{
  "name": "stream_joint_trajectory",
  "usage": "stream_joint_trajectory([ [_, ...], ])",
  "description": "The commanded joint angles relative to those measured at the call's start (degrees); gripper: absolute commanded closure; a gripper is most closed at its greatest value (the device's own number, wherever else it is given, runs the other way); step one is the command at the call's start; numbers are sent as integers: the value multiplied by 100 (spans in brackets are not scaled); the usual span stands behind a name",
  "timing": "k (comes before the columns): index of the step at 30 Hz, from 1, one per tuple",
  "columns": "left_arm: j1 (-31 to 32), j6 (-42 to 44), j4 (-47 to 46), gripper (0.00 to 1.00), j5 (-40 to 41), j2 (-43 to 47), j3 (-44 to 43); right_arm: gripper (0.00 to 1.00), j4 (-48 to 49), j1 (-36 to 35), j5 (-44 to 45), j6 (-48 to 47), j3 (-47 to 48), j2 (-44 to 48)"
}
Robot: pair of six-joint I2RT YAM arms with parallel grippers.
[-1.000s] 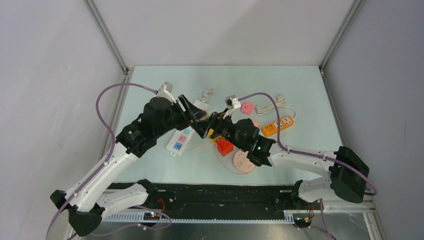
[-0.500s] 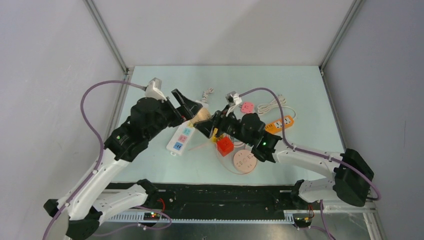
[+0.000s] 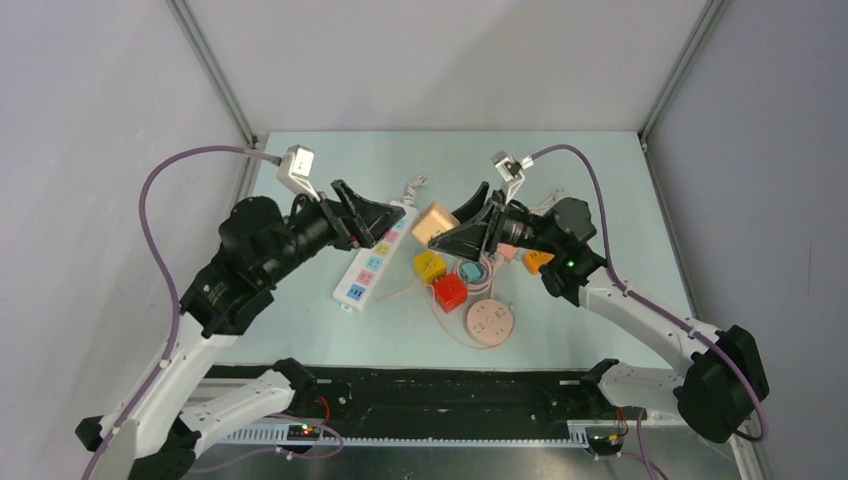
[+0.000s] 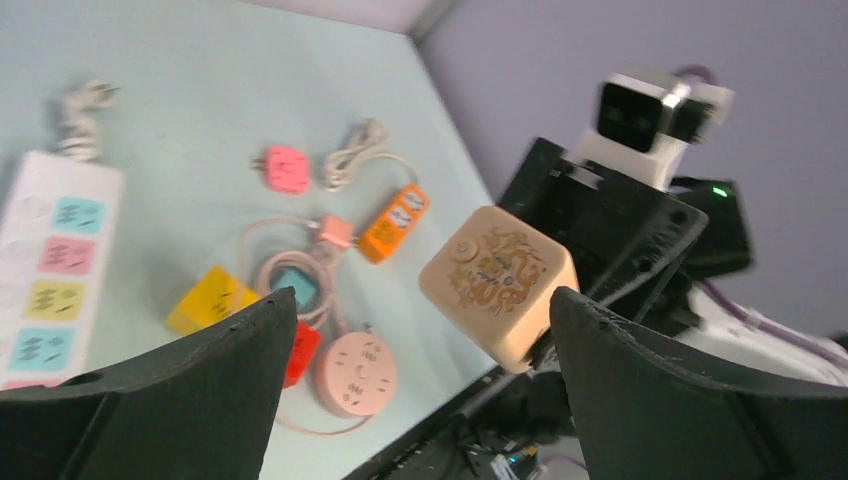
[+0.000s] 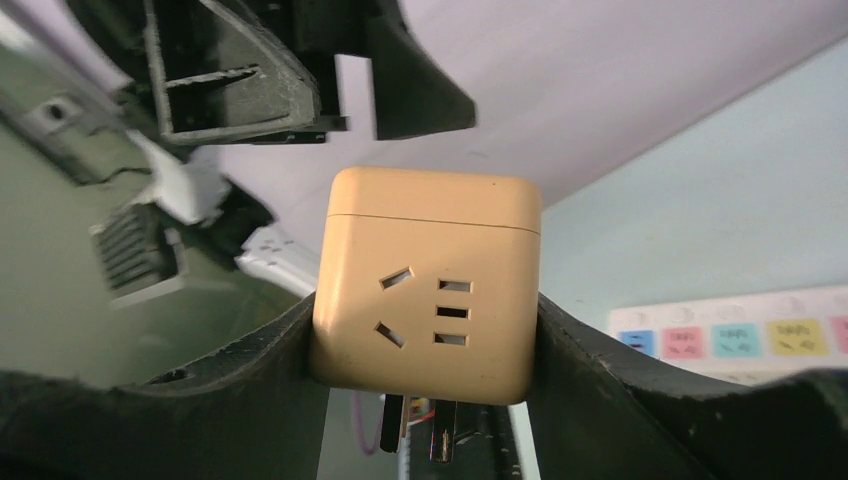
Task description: Insert the plug
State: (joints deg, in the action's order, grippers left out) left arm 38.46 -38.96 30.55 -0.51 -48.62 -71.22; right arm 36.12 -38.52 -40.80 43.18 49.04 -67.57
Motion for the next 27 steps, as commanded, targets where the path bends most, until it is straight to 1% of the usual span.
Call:
stream_joint_trajectory([
  [1,-1,103,-1129,0,-1392,253,224,92,1724,145,-1190,1356,140,-35],
  [2,3,30,-1417,0,-1509,285,414,91,2259,187,-1237,1836,139,-159],
  [3,-1,3,-1559,0,-1564,336,503,91,2523,205,-1250,2064,143,-230],
  [4,3,-22,-1861,0,-1710,362,671,91,3099,229,-1254,2562,142,-373],
  [5,8,-32,-2027,0,-1792,404,759,90,3369,248,-1250,2822,148,-451],
  [6,16,-72,-2391,0,-1917,423,946,90,3945,268,-1232,3253,158,-611],
  [7,23,-105,-2591,0,-2012,461,1037,90,4322,280,-1222,3440,192,-747],
  [8,31,-156,-2892,0,-2061,473,1200,90,4407,285,-1201,3673,215,-796],
  [10,54,-124,-3134,0,-2225,454,1285,90,4448,252,-1186,3725,268,-872],
  [15,148,50,-3294,0,-2365,381,1335,90,4064,217,-1087,3524,324,-910],
  [22,154,-89,-3336,0,-2454,153,1331,89,4061,180,-1126,3544,419,-1143],
  [24,153,-198,-3336,3,-2534,57,1291,90,4039,170,-1139,3512,422,-1178],
  [26,149,-268,-3310,8,-2755,-84,1209,89,3973,161,-1134,3476,423,-1190],
  [27,154,-283,-3284,14,-2815,-171,1159,89,3955,165,-1128,3455,423,-1189],
])
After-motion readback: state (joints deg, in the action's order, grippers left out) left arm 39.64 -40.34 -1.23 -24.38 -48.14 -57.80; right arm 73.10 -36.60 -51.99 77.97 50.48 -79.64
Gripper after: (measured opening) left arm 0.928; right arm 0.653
